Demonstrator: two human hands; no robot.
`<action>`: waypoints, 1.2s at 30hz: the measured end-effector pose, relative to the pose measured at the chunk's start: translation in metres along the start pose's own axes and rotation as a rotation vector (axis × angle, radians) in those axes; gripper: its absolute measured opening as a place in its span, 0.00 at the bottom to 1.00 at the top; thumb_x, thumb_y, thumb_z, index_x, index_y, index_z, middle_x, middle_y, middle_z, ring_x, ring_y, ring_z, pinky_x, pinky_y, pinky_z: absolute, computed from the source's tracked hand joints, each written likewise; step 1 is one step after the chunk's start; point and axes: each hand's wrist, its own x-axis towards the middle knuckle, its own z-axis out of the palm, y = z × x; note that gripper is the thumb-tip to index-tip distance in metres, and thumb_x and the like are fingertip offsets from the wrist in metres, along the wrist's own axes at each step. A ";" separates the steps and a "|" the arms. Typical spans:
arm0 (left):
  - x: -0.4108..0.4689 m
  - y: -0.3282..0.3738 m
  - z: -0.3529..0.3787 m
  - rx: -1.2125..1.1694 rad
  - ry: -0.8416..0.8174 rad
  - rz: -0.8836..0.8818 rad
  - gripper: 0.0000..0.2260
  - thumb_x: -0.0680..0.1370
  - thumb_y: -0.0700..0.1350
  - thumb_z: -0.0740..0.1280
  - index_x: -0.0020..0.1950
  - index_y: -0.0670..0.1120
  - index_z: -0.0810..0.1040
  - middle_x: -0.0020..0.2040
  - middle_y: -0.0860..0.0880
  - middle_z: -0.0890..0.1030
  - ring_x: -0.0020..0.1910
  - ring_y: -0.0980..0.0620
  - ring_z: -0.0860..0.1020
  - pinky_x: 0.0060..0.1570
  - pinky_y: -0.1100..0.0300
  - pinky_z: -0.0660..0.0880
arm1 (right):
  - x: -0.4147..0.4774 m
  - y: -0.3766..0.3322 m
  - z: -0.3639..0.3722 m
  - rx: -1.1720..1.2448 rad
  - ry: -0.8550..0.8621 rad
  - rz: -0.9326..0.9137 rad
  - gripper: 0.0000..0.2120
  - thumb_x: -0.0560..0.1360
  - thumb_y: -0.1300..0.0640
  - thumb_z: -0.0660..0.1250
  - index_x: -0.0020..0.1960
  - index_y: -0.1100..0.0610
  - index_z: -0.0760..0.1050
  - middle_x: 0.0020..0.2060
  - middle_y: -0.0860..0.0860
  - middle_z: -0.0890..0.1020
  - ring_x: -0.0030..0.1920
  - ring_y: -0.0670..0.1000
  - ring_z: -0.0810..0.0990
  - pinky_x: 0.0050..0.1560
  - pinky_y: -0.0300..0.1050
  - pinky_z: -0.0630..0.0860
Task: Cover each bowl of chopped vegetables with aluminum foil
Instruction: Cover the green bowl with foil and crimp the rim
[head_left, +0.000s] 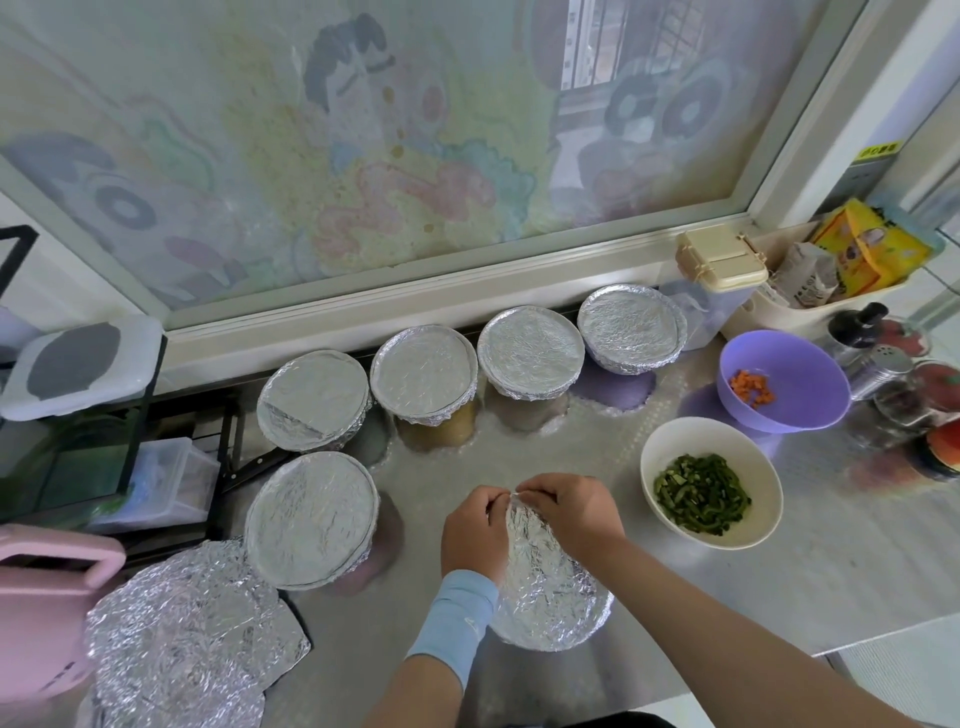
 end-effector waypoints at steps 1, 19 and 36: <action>0.000 0.001 0.000 0.020 -0.011 0.004 0.07 0.81 0.46 0.62 0.48 0.51 0.80 0.41 0.56 0.82 0.41 0.55 0.78 0.42 0.63 0.74 | 0.000 -0.001 -0.001 0.003 -0.015 -0.006 0.05 0.75 0.48 0.70 0.49 0.44 0.84 0.33 0.38 0.82 0.37 0.40 0.80 0.43 0.41 0.78; 0.002 0.004 0.009 0.040 -0.036 0.075 0.08 0.80 0.47 0.65 0.52 0.52 0.84 0.46 0.57 0.84 0.46 0.59 0.80 0.49 0.62 0.76 | -0.016 0.015 -0.001 -0.006 0.147 0.030 0.08 0.76 0.46 0.68 0.53 0.43 0.83 0.46 0.38 0.85 0.47 0.41 0.82 0.50 0.39 0.78; 0.006 -0.002 0.010 0.027 -0.097 0.182 0.05 0.78 0.49 0.69 0.49 0.53 0.85 0.43 0.59 0.84 0.43 0.62 0.80 0.48 0.64 0.77 | -0.025 0.018 -0.005 -0.006 0.181 0.028 0.07 0.75 0.47 0.71 0.51 0.46 0.84 0.44 0.40 0.85 0.45 0.43 0.82 0.47 0.39 0.77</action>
